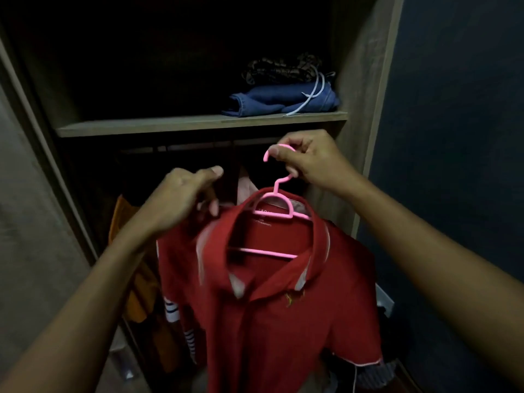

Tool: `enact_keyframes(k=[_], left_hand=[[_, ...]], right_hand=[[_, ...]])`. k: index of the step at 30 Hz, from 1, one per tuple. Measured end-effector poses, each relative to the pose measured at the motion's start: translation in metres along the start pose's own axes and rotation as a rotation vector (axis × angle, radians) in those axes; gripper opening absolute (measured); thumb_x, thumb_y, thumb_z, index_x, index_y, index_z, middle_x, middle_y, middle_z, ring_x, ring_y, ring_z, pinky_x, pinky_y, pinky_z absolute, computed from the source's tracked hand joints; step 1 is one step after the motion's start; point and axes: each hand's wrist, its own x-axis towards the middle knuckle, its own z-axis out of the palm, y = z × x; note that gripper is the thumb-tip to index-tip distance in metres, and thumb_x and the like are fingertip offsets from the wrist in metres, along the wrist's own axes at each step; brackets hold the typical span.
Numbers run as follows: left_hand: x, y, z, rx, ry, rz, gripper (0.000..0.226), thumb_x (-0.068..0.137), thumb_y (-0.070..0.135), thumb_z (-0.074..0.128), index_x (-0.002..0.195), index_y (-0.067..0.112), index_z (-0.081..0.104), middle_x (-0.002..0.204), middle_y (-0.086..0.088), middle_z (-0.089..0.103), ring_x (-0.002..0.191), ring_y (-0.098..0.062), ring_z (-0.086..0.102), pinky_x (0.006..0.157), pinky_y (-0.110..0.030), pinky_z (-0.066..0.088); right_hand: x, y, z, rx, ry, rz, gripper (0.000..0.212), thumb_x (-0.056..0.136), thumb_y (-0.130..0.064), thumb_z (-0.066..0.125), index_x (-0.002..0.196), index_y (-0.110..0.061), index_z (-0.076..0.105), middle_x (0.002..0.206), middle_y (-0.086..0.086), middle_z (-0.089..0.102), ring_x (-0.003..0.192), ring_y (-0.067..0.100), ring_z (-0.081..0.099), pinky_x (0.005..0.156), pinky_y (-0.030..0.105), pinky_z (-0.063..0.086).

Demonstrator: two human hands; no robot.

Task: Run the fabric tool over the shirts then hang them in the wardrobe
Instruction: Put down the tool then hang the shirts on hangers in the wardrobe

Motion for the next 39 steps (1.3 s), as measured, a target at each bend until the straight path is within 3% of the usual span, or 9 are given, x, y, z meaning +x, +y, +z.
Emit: enact_keyframes(k=[4, 7, 12, 15, 19, 23, 27, 33, 39], left_hand=[[0.003, -0.011, -0.012, 0.268, 0.109, 0.174, 0.055, 0.086, 0.073, 0.046, 0.071, 0.03, 0.077, 0.074, 0.004, 0.071, 0.065, 0.002, 0.063, 0.064, -0.011, 0.046], [0.012, -0.031, 0.006, 0.428, -0.104, 0.326, 0.065, 0.082, 0.082, 0.042, 0.103, 0.028, 0.073, 0.097, 0.009, 0.069, 0.09, -0.002, 0.065, 0.083, -0.023, 0.052], [0.025, -0.053, 0.026, 0.414, -0.142, 0.323, 0.057, 0.09, 0.07, 0.042, 0.082, 0.018, 0.062, 0.072, 0.001, 0.063, 0.071, -0.014, 0.062, 0.067, -0.033, 0.048], [0.03, -0.063, 0.024, 0.358, -0.087, 0.332, 0.05, 0.092, 0.067, 0.046, 0.079, 0.021, 0.06, 0.072, 0.002, 0.061, 0.069, -0.012, 0.06, 0.066, -0.037, 0.048], [0.04, -0.08, 0.023, 0.22, -0.062, 0.252, 0.057, 0.093, 0.065, 0.051, 0.082, 0.011, 0.064, 0.076, -0.009, 0.064, 0.069, -0.022, 0.06, 0.067, -0.047, 0.051], [0.054, -0.076, 0.043, 0.137, -0.061, 0.136, 0.077, 0.089, 0.075, 0.045, 0.072, 0.002, 0.057, 0.063, -0.006, 0.051, 0.063, -0.007, 0.044, 0.06, -0.04, 0.041], [0.09, -0.076, 0.064, 0.34, 0.156, -0.166, 0.077, 0.088, 0.078, 0.041, 0.062, 0.008, 0.061, 0.057, -0.003, 0.063, 0.063, -0.024, 0.062, 0.064, -0.033, 0.047], [0.127, -0.081, 0.134, 0.552, 0.045, -0.385, 0.078, 0.079, 0.071, 0.061, 0.126, 0.008, 0.061, 0.125, -0.024, 0.063, 0.117, -0.044, 0.061, 0.095, -0.044, 0.05], [0.138, -0.11, 0.157, 0.598, -0.004, -0.486, 0.063, 0.083, 0.049, 0.074, 0.126, 0.006, 0.062, 0.132, -0.02, 0.062, 0.12, -0.039, 0.061, 0.095, -0.041, 0.051]], right_hand=[[0.001, -0.006, 0.007, 0.037, 0.018, 0.018, 0.021, 0.096, -0.017, 0.063, 0.092, 0.001, 0.073, 0.046, -0.002, 0.048, 0.037, 0.001, 0.038, 0.044, 0.012, 0.031], [0.002, -0.009, 0.012, 0.079, 0.054, 0.041, 0.021, 0.096, -0.015, 0.063, 0.092, 0.004, 0.071, 0.049, 0.005, 0.05, 0.034, 0.001, 0.037, 0.04, 0.01, 0.028], [-0.006, -0.001, 0.004, 0.139, 0.01, 0.079, 0.017, 0.095, -0.016, 0.065, 0.097, 0.0, 0.067, 0.073, 0.008, 0.071, 0.044, 0.011, 0.051, 0.041, 0.017, 0.037], [-0.027, 0.018, -0.014, -0.039, -0.098, 0.117, 0.043, 0.082, -0.042, 0.076, 0.114, -0.014, 0.068, 0.098, -0.002, 0.075, 0.075, 0.026, 0.071, 0.065, 0.032, 0.058], [-0.068, 0.049, -0.037, -0.342, -0.406, 0.304, 0.029, 0.079, -0.059, 0.069, 0.08, -0.03, 0.07, 0.072, -0.018, 0.071, 0.065, -0.001, 0.066, 0.059, 0.019, 0.05], [-0.083, 0.054, -0.053, -0.171, -0.441, 0.36, 0.037, 0.092, -0.042, 0.063, 0.075, -0.009, 0.068, 0.068, -0.001, 0.07, 0.061, 0.011, 0.065, 0.057, 0.023, 0.049], [-0.081, 0.045, -0.072, -0.148, -0.513, 0.402, 0.043, 0.093, -0.045, 0.061, 0.074, -0.008, 0.068, 0.067, 0.001, 0.068, 0.06, 0.013, 0.061, 0.057, 0.026, 0.049], [-0.08, 0.035, -0.101, -0.214, -0.681, 0.529, 0.04, 0.092, -0.053, 0.057, 0.081, -0.018, 0.075, 0.079, 0.001, 0.076, 0.068, 0.014, 0.067, 0.065, 0.029, 0.053], [-0.091, 0.045, -0.118, -0.261, -0.676, 0.674, 0.043, 0.096, -0.051, 0.051, 0.098, -0.016, 0.077, 0.095, 0.005, 0.079, 0.091, 0.031, 0.074, 0.087, 0.044, 0.058]])
